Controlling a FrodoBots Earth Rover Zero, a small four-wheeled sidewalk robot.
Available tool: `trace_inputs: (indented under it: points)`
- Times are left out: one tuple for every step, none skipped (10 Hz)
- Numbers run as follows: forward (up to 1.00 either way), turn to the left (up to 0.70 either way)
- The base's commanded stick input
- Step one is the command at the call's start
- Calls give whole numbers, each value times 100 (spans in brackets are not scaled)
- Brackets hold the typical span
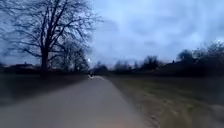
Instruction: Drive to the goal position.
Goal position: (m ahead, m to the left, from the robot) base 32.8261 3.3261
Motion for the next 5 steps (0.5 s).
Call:
trace_inputs:
  points:
    - [100, 4]
    - [100, 4]
    - [100, 4]
    - [100, 4]
    - [100, 4]
